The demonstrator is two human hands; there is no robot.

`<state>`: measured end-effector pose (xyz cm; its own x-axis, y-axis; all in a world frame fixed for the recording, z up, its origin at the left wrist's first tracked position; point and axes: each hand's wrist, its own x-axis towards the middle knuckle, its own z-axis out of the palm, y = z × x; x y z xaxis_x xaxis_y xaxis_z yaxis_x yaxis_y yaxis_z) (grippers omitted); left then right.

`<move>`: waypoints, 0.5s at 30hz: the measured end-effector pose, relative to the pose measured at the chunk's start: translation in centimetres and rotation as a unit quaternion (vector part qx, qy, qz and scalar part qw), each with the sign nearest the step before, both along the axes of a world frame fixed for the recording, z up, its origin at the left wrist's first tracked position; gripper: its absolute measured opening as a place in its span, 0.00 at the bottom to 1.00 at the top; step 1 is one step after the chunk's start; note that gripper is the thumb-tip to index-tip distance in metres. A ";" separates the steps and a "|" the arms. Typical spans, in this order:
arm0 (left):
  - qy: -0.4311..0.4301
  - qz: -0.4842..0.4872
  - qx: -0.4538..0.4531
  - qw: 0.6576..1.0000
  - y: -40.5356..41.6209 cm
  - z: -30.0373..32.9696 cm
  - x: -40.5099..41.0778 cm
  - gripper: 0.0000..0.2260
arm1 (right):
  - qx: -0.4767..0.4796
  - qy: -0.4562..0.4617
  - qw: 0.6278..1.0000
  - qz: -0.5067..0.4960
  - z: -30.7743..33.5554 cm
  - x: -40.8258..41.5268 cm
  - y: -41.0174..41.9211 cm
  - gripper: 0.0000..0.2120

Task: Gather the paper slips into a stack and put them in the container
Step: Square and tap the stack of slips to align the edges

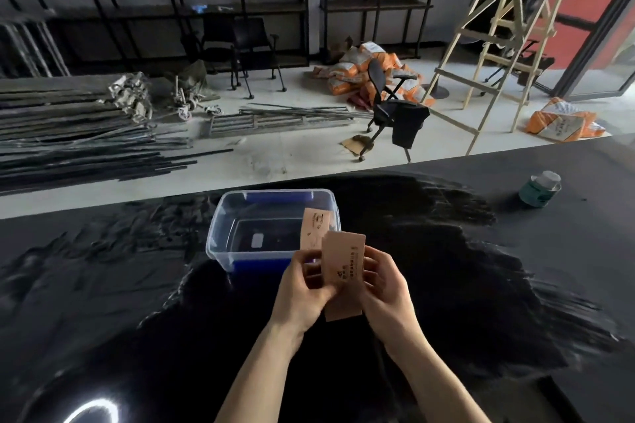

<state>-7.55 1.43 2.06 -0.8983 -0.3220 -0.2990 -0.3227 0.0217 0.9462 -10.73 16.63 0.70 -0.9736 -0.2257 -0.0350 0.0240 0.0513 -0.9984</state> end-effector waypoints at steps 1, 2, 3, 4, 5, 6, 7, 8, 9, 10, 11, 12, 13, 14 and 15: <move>0.009 -0.002 -0.009 1.000 -0.1 0.0 0.4 0.21 | 0.000 0.003 1.000 0.003 0.0 0.2 0.0 0.18; 0.020 -0.005 -0.017 1.000 -0.4 -0.4 0.7 0.21 | 0.001 0.006 1.000 0.007 -0.1 0.4 -0.1 0.19; 0.026 -0.004 -0.025 0.999 -0.8 -0.6 1.2 0.22 | 0.005 0.010 1.000 0.013 -0.3 0.7 -0.3 0.21; 0.031 0.000 -0.031 0.999 -1.6 -0.8 2.0 0.22 | 0.011 0.012 1.000 0.023 -0.6 1.2 -0.9 0.22; 0.034 0.005 -0.036 0.999 -2.8 -1.2 2.9 0.23 | 0.017 0.014 0.999 0.032 -0.8 1.8 -2.0 0.23; 0.039 0.011 -0.042 0.998 -3.8 -1.5 3.7 0.23 | 0.020 0.019 0.999 0.039 -1.2 2.3 -2.8 0.24; 0.040 0.016 -0.047 0.998 -4.6 -1.8 4.4 0.23 | 0.023 0.022 0.999 0.044 -1.6 2.9 -3.6 0.25; 0.039 0.020 -0.053 0.998 -5.2 -2.2 5.0 0.24 | 0.025 0.022 0.998 0.049 -2.0 3.4 -4.3 0.26; 0.041 0.023 -0.059 0.997 -5.6 -2.5 5.6 0.24 | 0.029 0.021 0.998 0.053 -2.4 3.8 -4.9 0.27; 0.042 0.023 -0.065 0.997 -5.8 -3.0 6.1 0.24 | 0.030 0.021 0.998 0.057 -2.8 4.1 -5.3 0.28; 0.043 0.020 -0.069 0.996 -5.9 -3.5 6.4 0.24 | 0.035 0.023 0.997 0.061 -3.2 4.4 -5.6 0.29; 0.042 0.019 -0.075 0.996 -6.0 -4.0 6.7 0.25 | 0.041 0.025 0.996 0.068 -3.5 4.6 -5.9 0.30; 0.042 0.019 -0.077 0.996 -5.9 -4.4 6.9 0.26 | 0.046 0.022 0.996 0.075 -3.7 4.7 -6.1 0.31; 0.043 0.021 -0.072 0.996 -5.9 -4.6 7.0 0.26 | 0.043 0.017 0.995 0.085 -3.9 4.8 -6.2 0.32; 0.048 0.024 -0.053 0.997 -5.8 -4.8 7.1 0.26 | 0.033 0.001 0.995 0.094 -3.7 4.9 -6.3 0.32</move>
<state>-0.44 -4.41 -2.71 -0.9040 -0.3907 -0.1738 -0.2334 0.1103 0.9661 -5.85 10.33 -3.04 -0.9143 -0.4014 -0.0534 0.0051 0.1205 -0.9927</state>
